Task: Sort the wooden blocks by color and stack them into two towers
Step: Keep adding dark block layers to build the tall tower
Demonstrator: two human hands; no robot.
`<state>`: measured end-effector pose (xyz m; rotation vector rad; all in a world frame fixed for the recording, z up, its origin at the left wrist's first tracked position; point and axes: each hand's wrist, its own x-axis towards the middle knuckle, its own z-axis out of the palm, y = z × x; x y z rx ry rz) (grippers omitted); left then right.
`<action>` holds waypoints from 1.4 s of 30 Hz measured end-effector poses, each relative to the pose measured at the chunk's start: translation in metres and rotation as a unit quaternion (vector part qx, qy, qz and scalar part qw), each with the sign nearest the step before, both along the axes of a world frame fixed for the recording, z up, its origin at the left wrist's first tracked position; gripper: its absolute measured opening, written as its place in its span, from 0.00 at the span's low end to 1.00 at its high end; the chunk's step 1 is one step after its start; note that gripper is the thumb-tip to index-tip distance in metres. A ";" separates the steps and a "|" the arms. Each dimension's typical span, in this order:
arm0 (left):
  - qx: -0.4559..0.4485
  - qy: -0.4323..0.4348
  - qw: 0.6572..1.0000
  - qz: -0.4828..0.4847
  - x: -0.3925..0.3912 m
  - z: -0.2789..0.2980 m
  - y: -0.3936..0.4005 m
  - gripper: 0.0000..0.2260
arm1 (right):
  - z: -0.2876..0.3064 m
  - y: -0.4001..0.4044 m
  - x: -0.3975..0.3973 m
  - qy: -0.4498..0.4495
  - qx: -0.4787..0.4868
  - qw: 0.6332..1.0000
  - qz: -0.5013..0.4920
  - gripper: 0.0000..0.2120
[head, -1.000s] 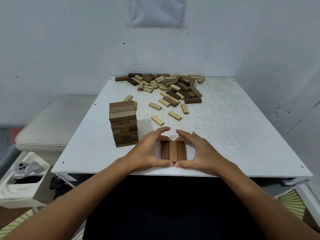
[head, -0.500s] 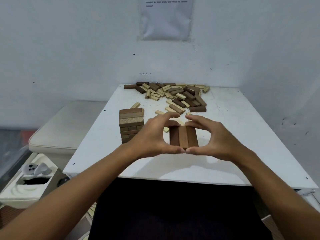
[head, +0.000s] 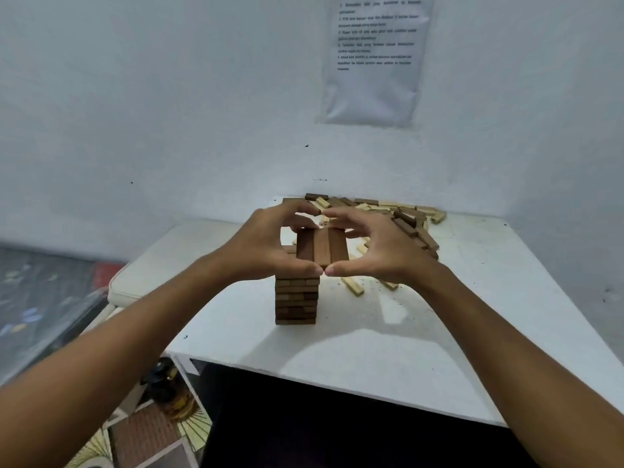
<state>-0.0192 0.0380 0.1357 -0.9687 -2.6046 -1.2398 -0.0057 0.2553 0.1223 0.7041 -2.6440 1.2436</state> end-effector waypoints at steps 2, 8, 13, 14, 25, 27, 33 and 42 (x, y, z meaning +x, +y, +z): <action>0.003 -0.007 1.000 0.011 -0.007 -0.001 -0.010 0.36 | -0.001 -0.011 -0.012 -0.008 -0.002 1.000 0.013 0.39; -0.020 -0.032 0.998 0.053 -0.031 -0.013 -0.032 0.37 | -0.009 -0.031 -0.040 -0.033 -0.002 0.999 0.029 0.38; -0.035 -0.059 0.996 0.064 -0.043 -0.023 -0.034 0.36 | -0.018 -0.035 -0.052 -0.053 0.002 0.998 0.027 0.39; -0.035 -0.062 0.995 0.063 -0.045 -0.025 -0.034 0.36 | -0.020 -0.035 -0.053 -0.055 0.003 0.998 0.025 0.39; -0.019 -0.078 0.996 0.049 -0.047 -0.036 -0.031 0.37 | -0.032 -0.031 -0.055 -0.059 0.010 0.998 0.016 0.38; -0.021 -0.080 0.995 0.051 -0.047 -0.038 -0.032 0.37 | -0.034 -0.031 -0.055 -0.061 0.009 0.998 0.015 0.38; -0.020 -0.080 0.995 0.051 -0.047 -0.038 -0.032 0.37 | -0.035 -0.032 -0.054 -0.060 0.002 0.998 0.015 0.38; -0.020 -0.077 0.996 0.051 -0.048 -0.040 -0.030 0.39 | -0.036 -0.030 -0.055 -0.062 0.004 0.998 0.015 0.38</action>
